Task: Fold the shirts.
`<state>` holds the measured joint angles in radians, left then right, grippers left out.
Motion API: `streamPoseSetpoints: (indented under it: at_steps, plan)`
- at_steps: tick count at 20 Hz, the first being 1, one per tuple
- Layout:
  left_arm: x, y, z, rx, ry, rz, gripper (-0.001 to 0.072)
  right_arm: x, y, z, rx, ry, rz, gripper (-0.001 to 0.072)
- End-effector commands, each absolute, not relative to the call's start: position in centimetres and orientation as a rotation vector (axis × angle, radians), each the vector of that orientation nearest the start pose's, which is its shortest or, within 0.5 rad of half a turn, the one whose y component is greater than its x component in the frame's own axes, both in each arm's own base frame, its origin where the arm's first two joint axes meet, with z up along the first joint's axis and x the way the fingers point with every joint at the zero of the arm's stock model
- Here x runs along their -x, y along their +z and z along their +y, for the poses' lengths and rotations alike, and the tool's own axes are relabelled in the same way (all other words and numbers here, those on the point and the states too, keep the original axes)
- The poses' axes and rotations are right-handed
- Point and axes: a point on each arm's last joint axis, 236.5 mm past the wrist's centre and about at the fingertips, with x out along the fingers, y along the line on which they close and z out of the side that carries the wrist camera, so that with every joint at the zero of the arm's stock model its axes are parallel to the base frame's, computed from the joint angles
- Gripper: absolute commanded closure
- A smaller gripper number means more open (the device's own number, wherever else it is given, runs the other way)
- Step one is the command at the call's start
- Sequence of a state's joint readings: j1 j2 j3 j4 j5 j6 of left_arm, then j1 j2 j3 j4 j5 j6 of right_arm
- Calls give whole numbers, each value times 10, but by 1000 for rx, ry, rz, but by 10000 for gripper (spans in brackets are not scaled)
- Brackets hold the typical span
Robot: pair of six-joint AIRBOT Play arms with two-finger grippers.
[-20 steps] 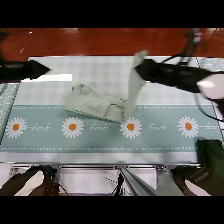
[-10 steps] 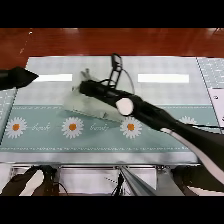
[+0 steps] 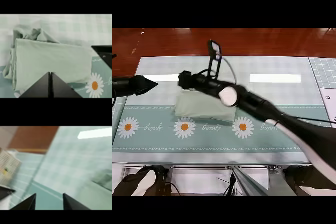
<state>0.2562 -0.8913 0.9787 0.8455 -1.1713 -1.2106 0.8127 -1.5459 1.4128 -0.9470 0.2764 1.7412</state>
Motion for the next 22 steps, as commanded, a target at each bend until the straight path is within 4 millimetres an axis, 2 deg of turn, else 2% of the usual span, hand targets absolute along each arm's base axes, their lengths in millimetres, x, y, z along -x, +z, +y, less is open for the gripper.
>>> streamPoseSetpoints:
  at_steps: [1, 2, 4, 5, 6, 7, 8, 9, 10, 11, 13, 16, 18, 20, 22]
  plan:
    - [-344, 129, -58, 403, -377, 866, 688, -383, 88, 367, -179, 671, 933, 275]
    - [-346, 130, -57, 402, -372, 858, 688, -384, 76, 316, -35, 577, 1006, 275]
    - [-350, 133, -55, 399, -361, 837, 687, -384, 61, 178, 288, 257, 1169, 279]
    - [-351, 134, -54, 396, -358, 832, 687, -382, 62, 120, 389, 106, 1230, 325]
    - [-352, 135, -53, 395, -356, 829, 687, -379, 59, 83, 403, 22, 1280, 328]
    - [-352, 135, -53, 395, -356, 829, 687, -375, 47, 69, 314, 7, 1331, 326]
    - [-352, 135, -53, 395, -356, 829, 686, -374, 30, 77, 139, 53, 1364, 307]
    - [-352, 135, -53, 395, -357, 830, 685, -377, 15, 96, -71, 110, 1361, 183]
    - [-352, 135, -53, 395, -356, 830, 684, -383, 6, 119, -284, 163, 1340, 103]
    - [-352, 135, -53, 395, -356, 830, 683, -387, -1, 143, -470, 211, 1310, 101]
    - [-352, 134, -53, 394, -356, 830, 683, -385, -20, 176, -646, 273, 1276, 100]
    - [-352, 133, -52, 389, -352, 833, 683, -349, -62, 219, -666, 341, 1376, 101]
    - [-352, 133, -52, 389, -352, 832, 683, -331, -82, 244, -620, 374, 1423, 101]
    - [-352, 133, -52, 389, -352, 832, 683, -330, -92, 268, -612, 385, 1396, 101]
    - [-354, 135, -51, 388, -345, 822, 683, -342, -91, 287, -680, 369, 1332, 108]
